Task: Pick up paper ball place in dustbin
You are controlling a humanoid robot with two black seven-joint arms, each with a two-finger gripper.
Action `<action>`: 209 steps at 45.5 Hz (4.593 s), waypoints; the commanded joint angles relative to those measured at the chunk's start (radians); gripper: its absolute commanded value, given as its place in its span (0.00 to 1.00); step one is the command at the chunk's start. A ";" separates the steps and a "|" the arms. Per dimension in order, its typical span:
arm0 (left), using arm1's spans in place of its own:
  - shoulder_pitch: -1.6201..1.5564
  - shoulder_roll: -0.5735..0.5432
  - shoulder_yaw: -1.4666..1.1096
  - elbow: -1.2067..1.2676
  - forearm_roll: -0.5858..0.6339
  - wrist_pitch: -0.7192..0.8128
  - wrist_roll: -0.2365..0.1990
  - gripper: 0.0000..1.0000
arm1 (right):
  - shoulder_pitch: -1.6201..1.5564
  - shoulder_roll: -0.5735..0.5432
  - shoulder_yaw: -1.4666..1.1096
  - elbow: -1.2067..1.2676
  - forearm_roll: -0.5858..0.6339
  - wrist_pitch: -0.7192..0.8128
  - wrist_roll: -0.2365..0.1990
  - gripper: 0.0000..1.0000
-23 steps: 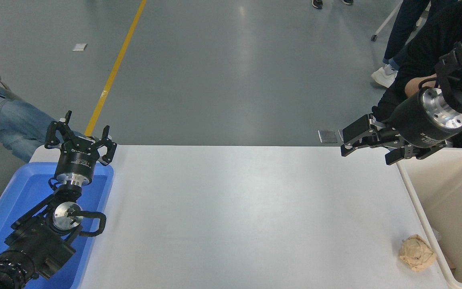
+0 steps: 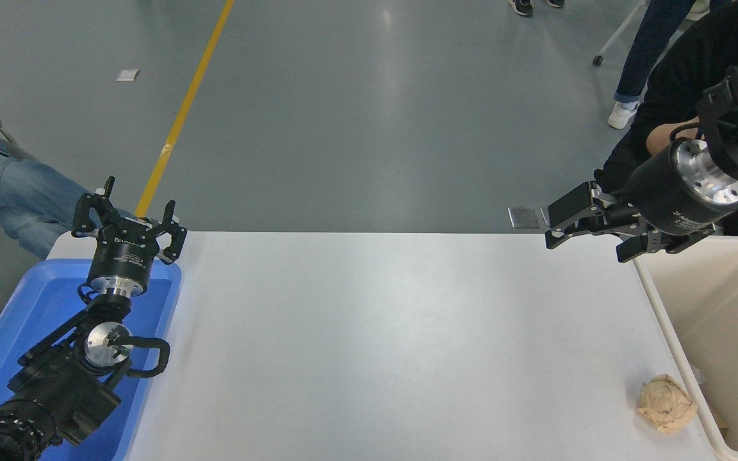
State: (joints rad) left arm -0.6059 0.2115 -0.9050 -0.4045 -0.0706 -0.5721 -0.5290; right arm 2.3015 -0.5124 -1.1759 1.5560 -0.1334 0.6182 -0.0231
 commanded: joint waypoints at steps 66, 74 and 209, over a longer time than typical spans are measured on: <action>0.000 0.000 0.000 0.000 0.000 0.000 0.000 0.99 | -0.051 -0.034 -0.094 -0.062 0.018 -0.002 0.003 1.00; 0.000 0.000 0.000 0.000 0.000 0.000 0.000 0.99 | -0.103 -0.028 -0.120 -0.062 0.017 -0.020 0.002 1.00; 0.000 0.000 0.000 0.000 0.000 0.000 0.001 0.99 | -0.808 -0.205 0.073 -0.355 -0.100 -0.546 0.002 0.00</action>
State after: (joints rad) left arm -0.6059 0.2121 -0.9051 -0.4048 -0.0706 -0.5721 -0.5275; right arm 1.2719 -0.7028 -1.0123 1.1384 -0.2196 0.0289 -0.0217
